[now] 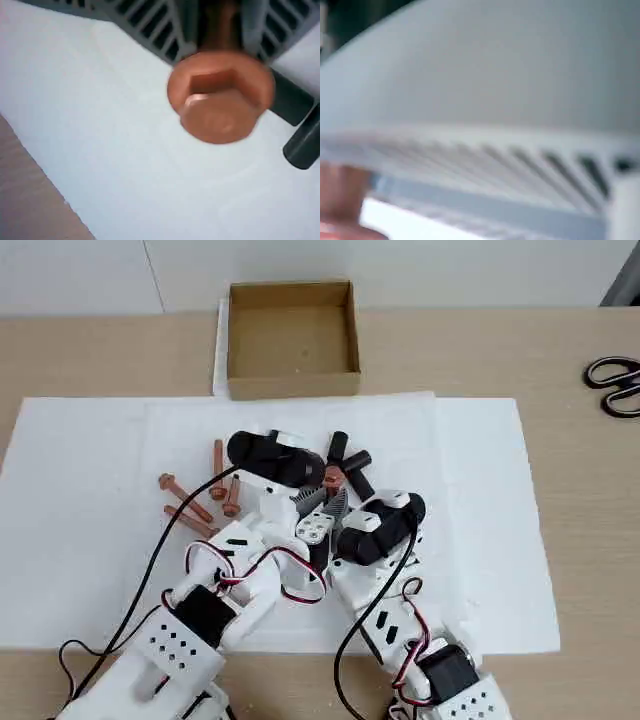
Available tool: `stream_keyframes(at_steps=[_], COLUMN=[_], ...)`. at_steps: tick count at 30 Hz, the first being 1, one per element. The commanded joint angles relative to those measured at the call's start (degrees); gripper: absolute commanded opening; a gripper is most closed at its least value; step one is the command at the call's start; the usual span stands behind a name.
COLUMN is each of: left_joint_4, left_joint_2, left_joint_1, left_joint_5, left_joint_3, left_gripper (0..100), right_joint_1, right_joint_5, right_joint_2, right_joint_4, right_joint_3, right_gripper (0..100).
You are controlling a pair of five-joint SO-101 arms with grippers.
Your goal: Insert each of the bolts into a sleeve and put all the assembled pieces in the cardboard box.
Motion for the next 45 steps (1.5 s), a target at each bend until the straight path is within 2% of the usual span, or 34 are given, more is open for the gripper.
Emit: stream_keyframes(at_steps=[1,5,7,12,19,34,38,42,45], left_joint_4=[0.00,0.09,0.09,0.18,0.18,0.70,8.18,23.91,34.11], left_joint_2=[-1.67,-1.67,-1.76,-4.13,-8.35,-8.53,-8.53,-8.09,-8.00], left_joint_1=[0.44,0.35,0.35,0.09,-5.19,-7.56,-14.77,-27.16,-35.78], left_joint_5=[-0.53,-0.26,-0.26,-0.26,-0.26,-0.26,-0.26,-1.23,-7.21], left_joint_3=[-0.57,-0.57,-0.66,-1.01,-1.01,-1.19,-6.29,-16.75,-23.69], left_gripper=[3,16,19,20,20,20,20,20,20], right_joint_1=[0.31,0.31,0.31,0.31,0.31,0.31,0.40,3.30,6.55], right_joint_5=[-0.26,-0.26,-0.26,-0.26,-0.26,-0.26,-0.18,0.00,0.18], right_joint_2=[-1.19,-1.19,-1.19,-1.19,-1.19,-1.19,-1.19,-0.57,-0.48], right_joint_4=[-1.19,-1.10,-1.10,-1.01,-1.01,-0.84,-0.57,4.09,9.54], right_joint_3=[0.53,0.53,0.53,0.53,0.53,0.53,0.53,-2.29,-7.91], right_gripper=[3.5,3.5,3.5,3.5,3.5,3.5,3.5,3.5,3.5])
